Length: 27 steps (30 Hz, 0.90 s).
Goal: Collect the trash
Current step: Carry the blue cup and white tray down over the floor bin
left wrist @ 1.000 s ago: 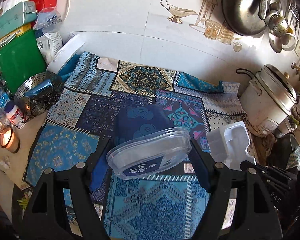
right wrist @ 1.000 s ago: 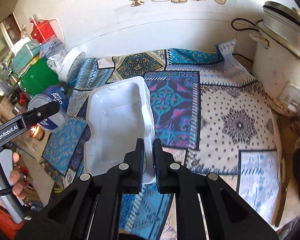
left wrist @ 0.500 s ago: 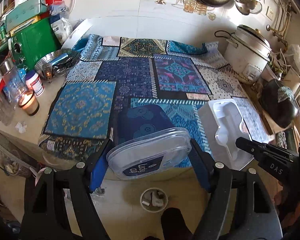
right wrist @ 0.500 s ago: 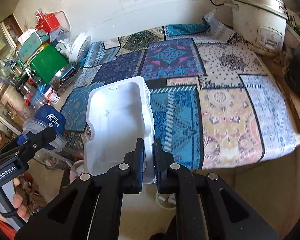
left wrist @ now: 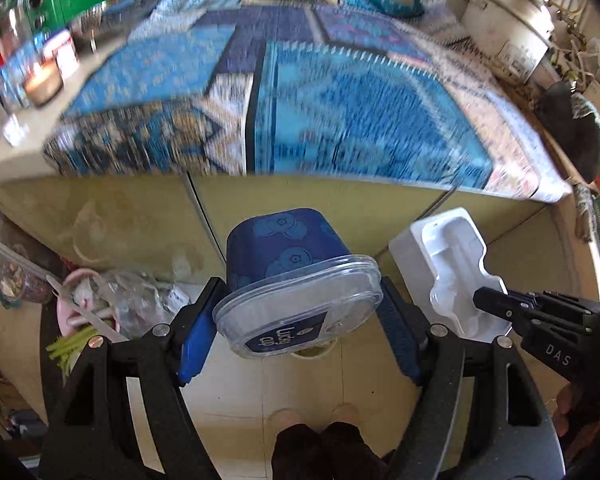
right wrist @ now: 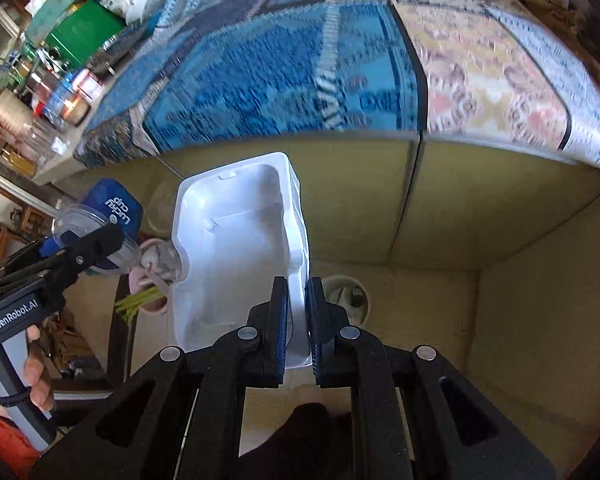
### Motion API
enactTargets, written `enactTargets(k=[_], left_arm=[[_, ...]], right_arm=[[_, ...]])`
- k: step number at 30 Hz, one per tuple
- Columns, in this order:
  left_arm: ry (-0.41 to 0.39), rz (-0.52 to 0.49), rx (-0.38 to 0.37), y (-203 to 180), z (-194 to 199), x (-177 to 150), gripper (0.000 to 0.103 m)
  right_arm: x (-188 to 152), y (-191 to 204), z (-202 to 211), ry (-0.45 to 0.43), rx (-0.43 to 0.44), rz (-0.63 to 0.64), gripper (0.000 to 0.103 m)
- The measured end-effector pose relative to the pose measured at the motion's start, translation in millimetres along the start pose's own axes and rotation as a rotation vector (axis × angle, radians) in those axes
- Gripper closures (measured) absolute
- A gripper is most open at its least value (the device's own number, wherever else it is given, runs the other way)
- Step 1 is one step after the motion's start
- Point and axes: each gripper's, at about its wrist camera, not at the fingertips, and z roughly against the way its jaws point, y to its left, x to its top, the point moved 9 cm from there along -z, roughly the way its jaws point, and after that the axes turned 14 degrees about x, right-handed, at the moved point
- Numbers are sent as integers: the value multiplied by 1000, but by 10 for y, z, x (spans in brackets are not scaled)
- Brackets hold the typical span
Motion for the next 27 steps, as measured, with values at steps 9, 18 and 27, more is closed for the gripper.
enactTargets(k=[9, 18, 27], left_arm=[[146, 70, 30, -191, -1673, -863, 29], [263, 19, 11, -581, -3460, -1655, 29], [419, 49, -70, -825, -4651, -2161, 29]], right_arm=[[-725, -1305, -1443, 170, -33, -96, 94], [-1275, -2317, -3143, 279, -68, -108, 94], [-1564, -2811, -4151, 325, -96, -98, 94]])
